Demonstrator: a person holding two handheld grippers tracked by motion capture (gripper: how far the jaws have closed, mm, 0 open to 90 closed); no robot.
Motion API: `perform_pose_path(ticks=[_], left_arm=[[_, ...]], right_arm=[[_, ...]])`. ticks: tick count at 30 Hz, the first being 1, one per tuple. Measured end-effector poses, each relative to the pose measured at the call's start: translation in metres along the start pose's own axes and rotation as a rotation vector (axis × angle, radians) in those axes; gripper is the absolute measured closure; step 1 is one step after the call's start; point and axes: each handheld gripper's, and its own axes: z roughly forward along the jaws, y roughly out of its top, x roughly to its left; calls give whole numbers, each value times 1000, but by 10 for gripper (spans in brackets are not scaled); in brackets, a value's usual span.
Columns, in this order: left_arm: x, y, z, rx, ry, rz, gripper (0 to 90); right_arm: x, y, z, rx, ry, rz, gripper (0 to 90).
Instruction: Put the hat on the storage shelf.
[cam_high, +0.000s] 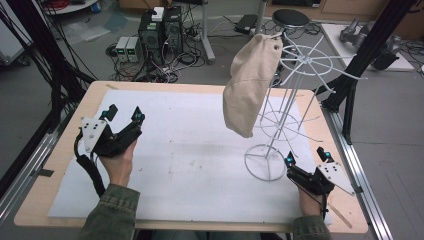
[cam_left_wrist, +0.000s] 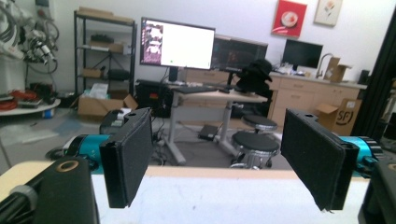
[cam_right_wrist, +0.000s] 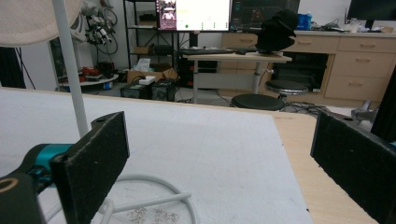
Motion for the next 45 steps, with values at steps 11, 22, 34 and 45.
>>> perform_pose_path(ticks=[11,22,34,45], left_arm=[[17,-15,-14,56,48,58,242],[35,-27,-32,91,96,52,233],[61,-41,-54,85,164,70,229],[76,-55,-70,77,192,97,237]], right_arm=[[1,0,0,3,2,-5,34],[1,0,0,3,5,-5,34],[3,-1,1,13,8,-3,34],[3,-1,1,15,11,1,34]])
